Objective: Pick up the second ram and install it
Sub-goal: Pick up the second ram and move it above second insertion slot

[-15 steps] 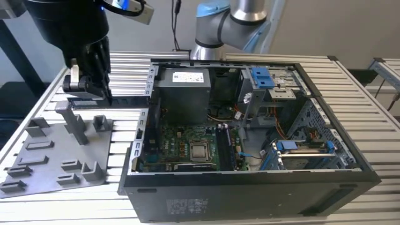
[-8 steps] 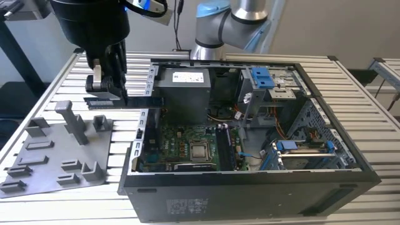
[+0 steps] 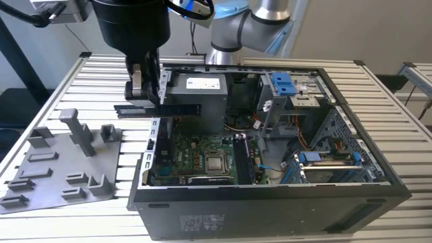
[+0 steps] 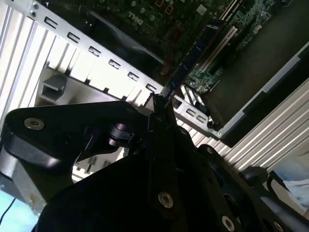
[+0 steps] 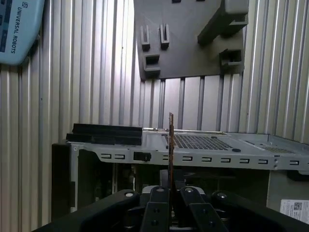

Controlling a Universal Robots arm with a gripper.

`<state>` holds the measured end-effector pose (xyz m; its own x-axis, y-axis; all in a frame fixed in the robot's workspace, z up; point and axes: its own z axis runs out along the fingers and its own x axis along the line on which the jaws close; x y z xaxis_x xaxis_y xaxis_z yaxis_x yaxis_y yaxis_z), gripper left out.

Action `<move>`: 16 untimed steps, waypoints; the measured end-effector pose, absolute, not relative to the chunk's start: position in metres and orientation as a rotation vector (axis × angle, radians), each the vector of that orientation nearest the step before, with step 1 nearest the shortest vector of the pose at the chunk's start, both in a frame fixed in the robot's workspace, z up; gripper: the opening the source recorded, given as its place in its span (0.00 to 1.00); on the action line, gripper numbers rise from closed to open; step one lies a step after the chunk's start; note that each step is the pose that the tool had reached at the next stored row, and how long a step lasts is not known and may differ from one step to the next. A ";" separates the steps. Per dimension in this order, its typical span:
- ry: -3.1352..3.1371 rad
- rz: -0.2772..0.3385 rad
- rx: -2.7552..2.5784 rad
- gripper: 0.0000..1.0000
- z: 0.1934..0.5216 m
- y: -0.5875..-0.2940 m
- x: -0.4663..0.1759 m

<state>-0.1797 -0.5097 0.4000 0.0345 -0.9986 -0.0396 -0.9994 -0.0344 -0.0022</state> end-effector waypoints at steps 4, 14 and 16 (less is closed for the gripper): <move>2.163 0.042 -2.238 0.14 0.400 -0.510 -0.162; 2.163 0.042 -2.238 0.14 0.400 -0.510 -0.117; 2.163 0.042 -2.238 0.14 0.400 -0.510 -0.108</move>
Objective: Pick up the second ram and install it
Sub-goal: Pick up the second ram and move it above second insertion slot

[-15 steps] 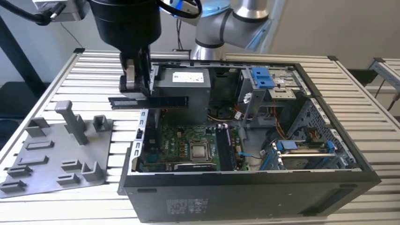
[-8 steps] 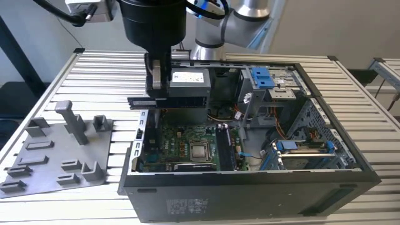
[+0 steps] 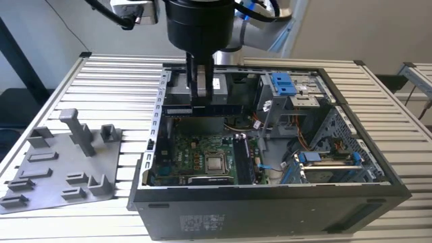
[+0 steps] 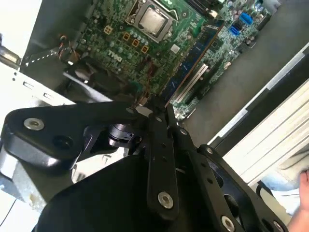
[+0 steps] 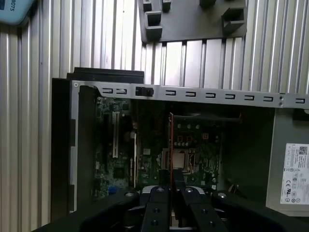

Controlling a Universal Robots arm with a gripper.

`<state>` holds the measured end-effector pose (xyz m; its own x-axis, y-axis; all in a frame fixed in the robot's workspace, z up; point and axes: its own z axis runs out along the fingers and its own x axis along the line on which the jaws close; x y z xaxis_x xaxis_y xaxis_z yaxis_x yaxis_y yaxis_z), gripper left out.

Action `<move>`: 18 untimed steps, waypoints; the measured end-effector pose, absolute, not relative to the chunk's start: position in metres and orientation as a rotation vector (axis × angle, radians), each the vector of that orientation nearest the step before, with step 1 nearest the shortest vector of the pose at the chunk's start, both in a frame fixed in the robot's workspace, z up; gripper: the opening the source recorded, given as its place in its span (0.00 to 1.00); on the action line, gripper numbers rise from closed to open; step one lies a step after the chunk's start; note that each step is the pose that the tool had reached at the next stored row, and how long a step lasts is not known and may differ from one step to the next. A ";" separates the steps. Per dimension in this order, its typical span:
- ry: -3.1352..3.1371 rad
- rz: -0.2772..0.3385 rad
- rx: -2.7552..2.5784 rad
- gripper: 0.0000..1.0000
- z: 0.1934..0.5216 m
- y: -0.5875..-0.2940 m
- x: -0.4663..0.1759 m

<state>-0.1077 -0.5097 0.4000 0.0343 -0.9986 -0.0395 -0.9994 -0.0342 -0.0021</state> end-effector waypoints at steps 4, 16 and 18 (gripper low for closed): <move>2.163 0.042 -2.238 0.14 0.400 -0.510 -0.090; 2.211 0.041 -2.190 0.14 0.400 -0.510 -0.064; 2.223 0.041 -2.177 0.14 0.400 -0.510 -0.063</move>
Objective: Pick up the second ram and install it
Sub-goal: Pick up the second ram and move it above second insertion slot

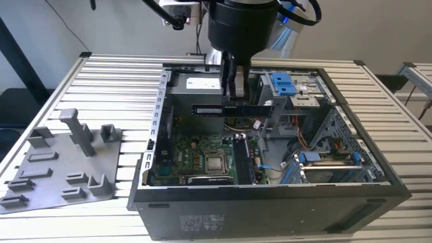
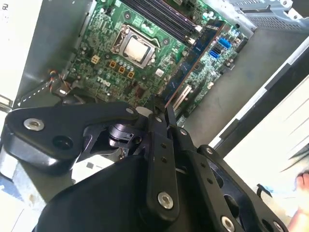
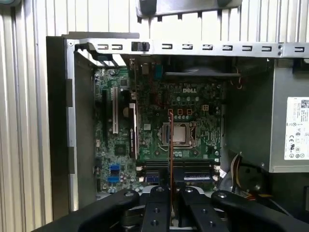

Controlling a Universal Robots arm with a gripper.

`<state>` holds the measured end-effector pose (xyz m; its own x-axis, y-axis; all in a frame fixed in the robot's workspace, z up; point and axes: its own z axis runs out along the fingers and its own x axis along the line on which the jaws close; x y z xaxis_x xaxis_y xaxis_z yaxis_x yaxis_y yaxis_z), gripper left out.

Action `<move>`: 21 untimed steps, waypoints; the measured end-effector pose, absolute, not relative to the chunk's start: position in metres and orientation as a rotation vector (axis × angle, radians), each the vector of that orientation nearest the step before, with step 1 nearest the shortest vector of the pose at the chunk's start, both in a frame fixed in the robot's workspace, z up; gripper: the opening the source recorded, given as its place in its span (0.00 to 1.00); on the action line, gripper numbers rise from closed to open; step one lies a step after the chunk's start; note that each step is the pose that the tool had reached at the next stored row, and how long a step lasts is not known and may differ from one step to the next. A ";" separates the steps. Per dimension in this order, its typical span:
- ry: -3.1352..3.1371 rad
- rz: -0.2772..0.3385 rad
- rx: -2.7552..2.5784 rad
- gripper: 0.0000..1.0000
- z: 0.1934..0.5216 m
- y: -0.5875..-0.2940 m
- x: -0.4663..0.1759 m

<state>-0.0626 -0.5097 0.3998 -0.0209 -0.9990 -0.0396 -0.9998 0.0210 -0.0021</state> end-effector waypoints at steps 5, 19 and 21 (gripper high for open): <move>2.239 0.041 -2.161 0.14 0.400 -0.510 -0.051; 2.240 0.042 -2.161 0.14 0.400 -0.510 -0.005; 2.240 0.042 -2.161 0.14 0.400 -0.510 -0.005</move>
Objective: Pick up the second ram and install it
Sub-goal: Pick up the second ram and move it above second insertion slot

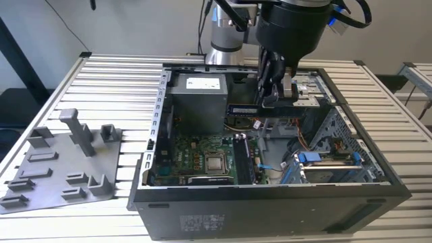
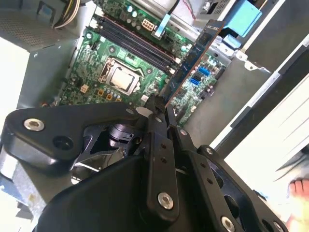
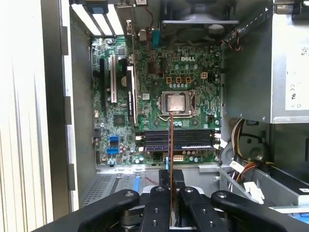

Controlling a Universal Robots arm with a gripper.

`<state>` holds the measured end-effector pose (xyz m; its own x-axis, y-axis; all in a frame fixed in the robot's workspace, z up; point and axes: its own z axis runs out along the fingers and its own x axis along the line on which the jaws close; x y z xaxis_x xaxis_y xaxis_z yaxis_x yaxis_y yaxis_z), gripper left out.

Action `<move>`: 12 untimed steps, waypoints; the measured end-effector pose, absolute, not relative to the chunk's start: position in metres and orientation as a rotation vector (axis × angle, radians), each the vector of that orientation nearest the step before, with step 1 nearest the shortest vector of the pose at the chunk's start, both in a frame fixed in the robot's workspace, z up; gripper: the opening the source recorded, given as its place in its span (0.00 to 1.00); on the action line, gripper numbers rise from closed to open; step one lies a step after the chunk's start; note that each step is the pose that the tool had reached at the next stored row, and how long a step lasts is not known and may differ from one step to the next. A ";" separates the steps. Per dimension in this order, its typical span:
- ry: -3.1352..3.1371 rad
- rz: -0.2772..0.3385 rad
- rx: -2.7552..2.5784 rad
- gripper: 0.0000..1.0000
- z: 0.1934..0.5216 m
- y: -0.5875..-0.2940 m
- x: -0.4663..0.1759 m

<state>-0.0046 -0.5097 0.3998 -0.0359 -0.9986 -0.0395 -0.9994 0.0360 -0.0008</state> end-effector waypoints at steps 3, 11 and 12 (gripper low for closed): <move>2.240 0.042 -2.161 0.14 0.400 -0.510 -0.004; 2.240 0.042 -2.161 0.14 0.400 -0.500 -0.004; 2.240 0.042 -2.161 0.14 0.400 -0.497 -0.005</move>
<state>-0.0045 -0.4967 0.3998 -0.0357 -0.9986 -0.0395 -0.9994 0.0358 -0.0008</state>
